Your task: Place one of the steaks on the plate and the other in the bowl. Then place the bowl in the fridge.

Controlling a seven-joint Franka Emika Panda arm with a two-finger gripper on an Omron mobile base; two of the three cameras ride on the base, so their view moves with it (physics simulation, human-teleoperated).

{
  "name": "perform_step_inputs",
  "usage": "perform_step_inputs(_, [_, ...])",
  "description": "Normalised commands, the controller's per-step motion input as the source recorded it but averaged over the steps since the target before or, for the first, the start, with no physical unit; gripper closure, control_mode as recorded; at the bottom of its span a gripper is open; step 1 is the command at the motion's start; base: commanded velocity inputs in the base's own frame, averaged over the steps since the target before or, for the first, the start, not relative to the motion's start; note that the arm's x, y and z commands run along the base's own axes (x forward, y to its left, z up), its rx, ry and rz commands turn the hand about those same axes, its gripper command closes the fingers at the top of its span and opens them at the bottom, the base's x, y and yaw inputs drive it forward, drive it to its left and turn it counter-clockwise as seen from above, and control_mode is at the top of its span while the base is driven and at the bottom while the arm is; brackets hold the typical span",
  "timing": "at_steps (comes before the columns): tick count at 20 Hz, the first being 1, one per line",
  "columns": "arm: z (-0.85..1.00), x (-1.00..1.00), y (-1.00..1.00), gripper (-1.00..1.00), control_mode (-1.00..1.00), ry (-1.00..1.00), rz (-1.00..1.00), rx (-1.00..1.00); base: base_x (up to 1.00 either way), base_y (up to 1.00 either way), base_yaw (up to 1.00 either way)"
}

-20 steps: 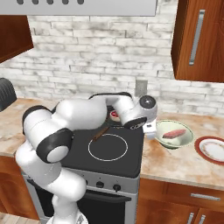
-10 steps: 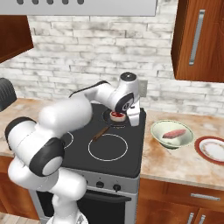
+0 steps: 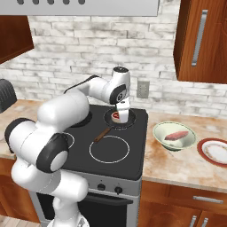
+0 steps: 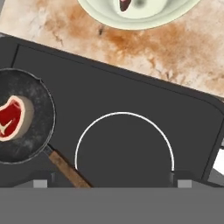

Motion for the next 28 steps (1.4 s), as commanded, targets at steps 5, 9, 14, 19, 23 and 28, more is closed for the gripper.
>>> perform_step_inputs(5, [-0.02, 0.27, 0.19, -1.0, -1.0, 0.06, 0.04, 0.15, 0.0, 0.0, 0.0])
perform_step_inputs(9, [-0.21, 0.17, 0.3, -1.0, -1.0, -0.04, 0.0, 0.07, 0.0, 0.0, 0.0])
perform_step_inputs(14, [-0.27, 0.19, 0.24, -1.0, -1.0, 0.0, 0.0, 0.02, 0.0, 0.0, 0.0])
perform_step_inputs(19, [-0.28, 0.17, 0.07, -1.0, -1.0, 0.0, 0.0, 0.03, 0.0, 0.0, 0.0])
perform_step_inputs(23, [-0.2, 0.16, 0.0, -1.0, -1.0, 0.0, 0.0, 0.05, 0.0, 0.0, 0.0])
perform_step_inputs(28, [-0.09, 0.14, 0.0, -1.0, -1.0, 0.0, -0.06, 0.04, 0.0, 0.0, 0.0])
